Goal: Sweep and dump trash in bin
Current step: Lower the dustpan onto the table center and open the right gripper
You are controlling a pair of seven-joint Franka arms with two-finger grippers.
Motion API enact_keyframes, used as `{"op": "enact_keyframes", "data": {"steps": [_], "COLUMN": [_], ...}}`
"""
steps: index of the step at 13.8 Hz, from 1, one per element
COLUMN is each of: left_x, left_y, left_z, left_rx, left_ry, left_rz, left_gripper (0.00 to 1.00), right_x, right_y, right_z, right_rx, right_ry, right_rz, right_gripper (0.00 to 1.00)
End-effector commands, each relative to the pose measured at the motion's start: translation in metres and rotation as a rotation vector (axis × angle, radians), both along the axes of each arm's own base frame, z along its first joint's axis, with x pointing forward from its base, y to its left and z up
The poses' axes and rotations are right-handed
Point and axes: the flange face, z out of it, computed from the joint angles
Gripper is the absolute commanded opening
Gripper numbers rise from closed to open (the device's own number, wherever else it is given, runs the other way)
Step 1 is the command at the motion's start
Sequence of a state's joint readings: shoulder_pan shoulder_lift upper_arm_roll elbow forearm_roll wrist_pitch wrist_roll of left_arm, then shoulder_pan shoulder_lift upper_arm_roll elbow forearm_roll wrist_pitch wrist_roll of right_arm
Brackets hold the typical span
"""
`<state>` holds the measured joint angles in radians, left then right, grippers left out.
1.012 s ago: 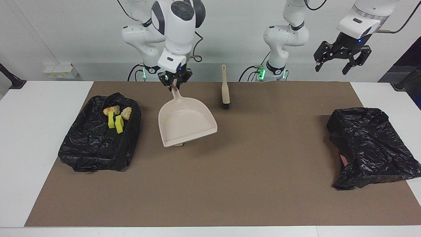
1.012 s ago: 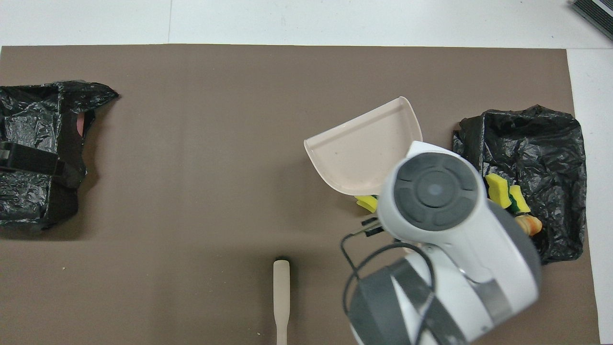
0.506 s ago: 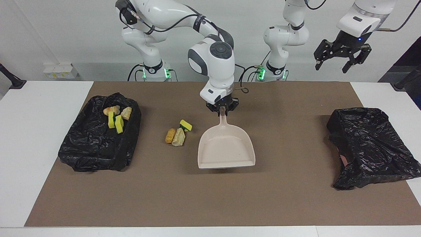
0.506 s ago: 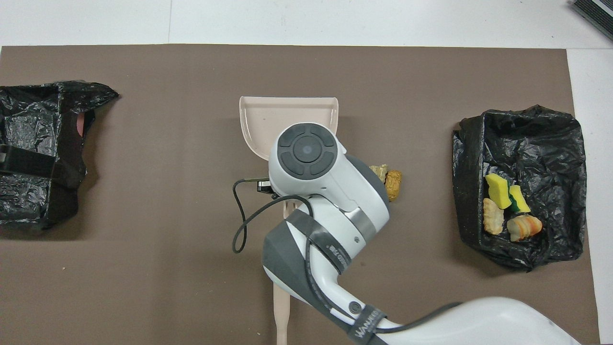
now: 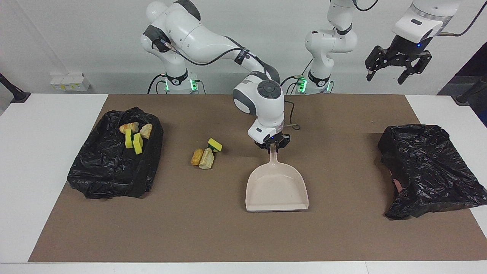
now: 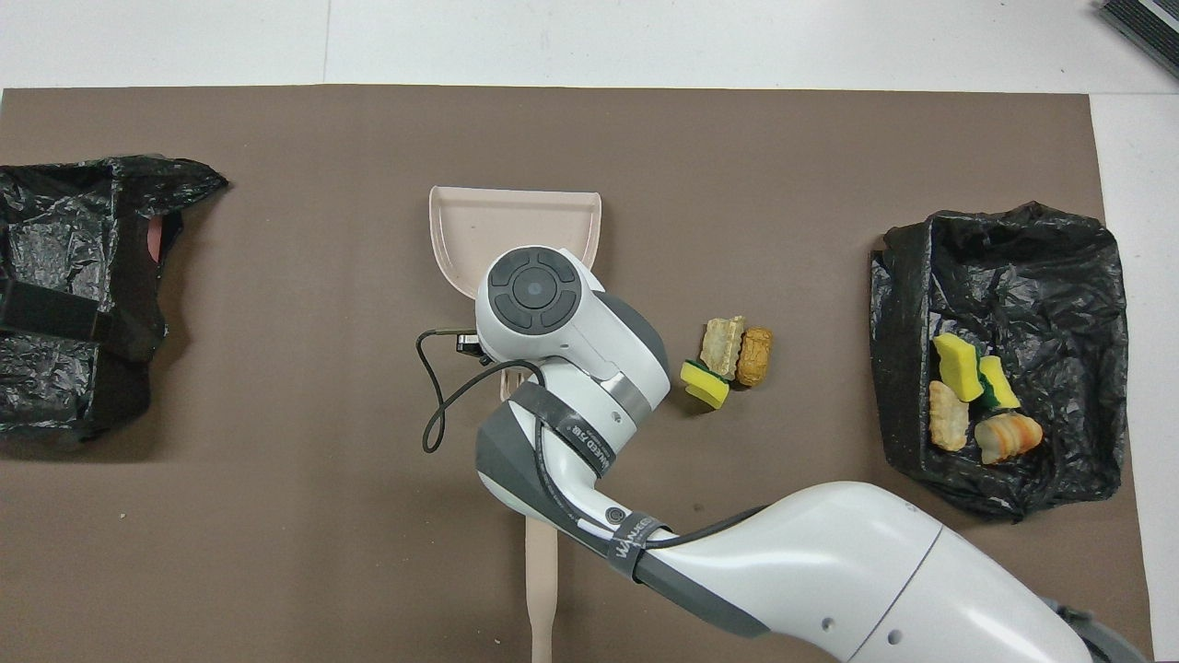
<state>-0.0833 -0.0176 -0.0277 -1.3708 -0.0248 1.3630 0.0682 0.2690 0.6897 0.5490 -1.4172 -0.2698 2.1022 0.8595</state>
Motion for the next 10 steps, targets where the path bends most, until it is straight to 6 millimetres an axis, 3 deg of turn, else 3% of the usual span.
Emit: {"op": "enact_keyframes", "data": {"steps": [1,2,3,7,10], "left_x": [-0.005,-0.005,-0.005,-0.005,-0.005], "left_y": [0.005,0.004,0.004,0.003,0.003], "left_z": [0.005,0.005,0.005,0.005,0.005], "left_rx": [0.015,0.015,0.015,0.015,0.015], "left_ry": [0.003,0.003,0.003,0.004,0.003], "left_rz": [-0.001,-0.002,-0.002,-0.001,-0.002], "left_gripper": [1.00,1.00,1.00,1.00,1.00], "right_x": [0.001,-0.001,-0.004,-0.021,-0.068], "right_y": [0.002,0.003,0.002,-0.021,-0.031], "right_z": [-0.001,0.000,-0.002,0.056,0.097], "right_rx": [0.009,0.004,-0.011,-0.070,-0.078], "right_ry": [-0.016,-0.026,-0.029,-0.051,-0.033], "right_rz": [0.007,0.045,0.070,0.073,0.069], "right_gripper": [0.55,0.89,1.00,1.00,1.00]}}
